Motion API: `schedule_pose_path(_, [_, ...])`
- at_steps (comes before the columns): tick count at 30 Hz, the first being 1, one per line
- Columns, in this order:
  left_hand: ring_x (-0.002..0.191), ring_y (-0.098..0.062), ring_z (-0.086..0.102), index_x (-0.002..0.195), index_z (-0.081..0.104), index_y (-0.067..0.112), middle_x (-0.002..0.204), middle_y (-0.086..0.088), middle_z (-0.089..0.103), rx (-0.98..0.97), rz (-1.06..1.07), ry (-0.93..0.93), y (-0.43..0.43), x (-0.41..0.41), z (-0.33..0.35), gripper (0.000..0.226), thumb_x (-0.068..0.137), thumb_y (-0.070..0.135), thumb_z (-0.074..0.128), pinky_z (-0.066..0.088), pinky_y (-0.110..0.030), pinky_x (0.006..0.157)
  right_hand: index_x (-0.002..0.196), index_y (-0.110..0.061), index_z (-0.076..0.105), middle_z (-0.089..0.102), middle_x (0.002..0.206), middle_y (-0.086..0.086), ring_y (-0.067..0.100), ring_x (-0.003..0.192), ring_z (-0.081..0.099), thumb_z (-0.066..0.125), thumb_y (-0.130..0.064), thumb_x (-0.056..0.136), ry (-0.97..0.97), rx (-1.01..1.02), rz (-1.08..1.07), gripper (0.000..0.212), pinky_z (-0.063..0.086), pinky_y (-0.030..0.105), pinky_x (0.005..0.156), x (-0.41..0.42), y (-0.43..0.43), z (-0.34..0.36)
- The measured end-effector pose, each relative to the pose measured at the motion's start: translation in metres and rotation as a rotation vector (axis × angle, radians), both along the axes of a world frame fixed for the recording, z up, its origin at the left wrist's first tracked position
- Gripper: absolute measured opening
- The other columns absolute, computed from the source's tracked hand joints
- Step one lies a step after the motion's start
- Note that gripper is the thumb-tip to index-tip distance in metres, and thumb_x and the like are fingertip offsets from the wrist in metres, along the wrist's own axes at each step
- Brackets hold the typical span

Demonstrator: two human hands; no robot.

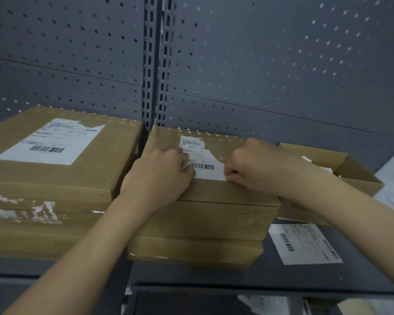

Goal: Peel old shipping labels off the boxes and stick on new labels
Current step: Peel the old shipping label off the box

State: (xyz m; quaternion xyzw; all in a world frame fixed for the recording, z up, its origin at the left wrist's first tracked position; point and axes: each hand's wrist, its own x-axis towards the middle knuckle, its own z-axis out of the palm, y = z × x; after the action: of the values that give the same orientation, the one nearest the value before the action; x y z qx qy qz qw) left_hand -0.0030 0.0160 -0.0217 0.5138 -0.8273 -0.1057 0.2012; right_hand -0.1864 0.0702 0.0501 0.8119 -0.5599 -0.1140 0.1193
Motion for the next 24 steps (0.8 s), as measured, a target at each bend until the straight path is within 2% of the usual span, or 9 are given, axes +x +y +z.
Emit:
schedule_pose_path(3, [0.108,-0.024,0.059,0.114,0.066,0.021,0.128,0.006,0.060,0.003,-0.005,-0.001,0.002,0.000,0.002,0.037,0.096,0.039,0.040,0.050,-0.045,0.090,0.057,-0.013,0.042,0.037,0.055,0.003,0.018,0.053,0.034,0.048,-0.002,0.087,-0.003,-0.045,-0.013,0.032,0.034,0.030,0.053,0.001,0.002,-0.001])
schedule_pose_path(4, [0.108,-0.024,0.059,0.114,0.066,0.021,0.129,0.006,0.060,0.004,-0.005,-0.002,0.003,0.000,0.002,0.037,0.096,0.040,0.040,0.050,-0.045,0.090,0.057,-0.013,0.044,0.038,0.054,0.003,0.018,0.052,0.035,0.049,-0.001,0.086,-0.030,-0.055,-0.021,0.032,0.034,0.029,0.053,-0.001,0.001,-0.002])
schedule_pose_path(5, [0.109,-0.024,0.059,0.114,0.067,0.021,0.129,0.007,0.060,0.005,-0.004,-0.002,0.003,0.000,0.002,0.037,0.097,0.040,0.040,0.050,-0.045,0.090,0.059,-0.011,0.053,0.048,0.056,0.003,0.018,0.053,0.044,0.050,-0.003,0.087,-0.083,-0.047,-0.032,0.029,0.041,0.029,0.055,-0.004,0.000,-0.002])
schedule_pose_path(7, [0.109,-0.025,0.059,0.114,0.067,0.022,0.128,0.006,0.061,0.006,0.002,0.000,0.002,0.001,0.002,0.037,0.096,0.040,0.040,0.050,-0.045,0.090,0.079,-0.011,0.074,0.072,0.078,0.002,0.017,0.072,0.065,0.057,-0.011,0.091,-0.192,-0.015,-0.047,0.021,0.055,0.035,0.072,-0.012,-0.001,0.000])
schedule_pose_path(9, [0.108,-0.025,0.059,0.114,0.066,0.024,0.127,0.006,0.062,0.009,0.008,0.001,0.002,0.001,0.001,0.037,0.096,0.042,0.039,0.051,-0.045,0.090,0.095,-0.019,0.078,0.075,0.095,-0.010,0.007,0.086,0.067,0.062,-0.021,0.094,-0.282,0.033,-0.087,0.016,0.055,0.032,0.083,-0.014,0.006,0.007])
schedule_pose_path(11, [0.109,-0.025,0.059,0.115,0.065,0.024,0.128,0.006,0.061,0.012,0.008,-0.001,0.002,0.000,0.001,0.037,0.096,0.042,0.039,0.051,-0.045,0.090,0.100,-0.024,0.078,0.074,0.100,-0.017,0.001,0.092,0.065,0.064,-0.027,0.094,-0.299,0.071,-0.090,0.015,0.053,0.028,0.088,-0.014,0.011,0.011])
schedule_pose_path(19, [0.108,-0.024,0.059,0.116,0.066,0.024,0.129,0.006,0.059,0.003,0.001,-0.009,0.002,-0.001,0.000,0.036,0.096,0.042,0.041,0.052,-0.045,0.088,0.102,-0.018,0.073,0.071,0.099,0.000,0.020,0.094,0.064,0.060,-0.023,0.096,-0.029,0.113,-0.064,0.015,0.052,0.035,0.084,-0.003,-0.007,0.004])
schedule_pose_path(22, [0.107,-0.024,0.059,0.117,0.066,0.023,0.130,0.006,0.059,-0.002,0.000,-0.012,0.002,-0.002,0.000,0.036,0.097,0.041,0.042,0.052,-0.045,0.088,0.080,-0.015,0.056,0.046,0.069,-0.002,0.021,0.073,0.050,0.055,-0.009,0.093,0.121,0.066,-0.022,0.015,0.035,0.027,0.058,0.001,-0.005,-0.001])
schedule_pose_path(24, [0.107,-0.024,0.059,0.116,0.066,0.024,0.129,0.006,0.059,-0.005,0.002,-0.013,0.002,-0.002,0.000,0.036,0.096,0.041,0.041,0.052,-0.045,0.087,0.077,-0.016,0.049,0.035,0.065,-0.002,0.021,0.067,0.044,0.051,-0.004,0.092,0.195,0.030,0.030,0.019,0.033,0.028,0.057,0.000,0.000,-0.002])
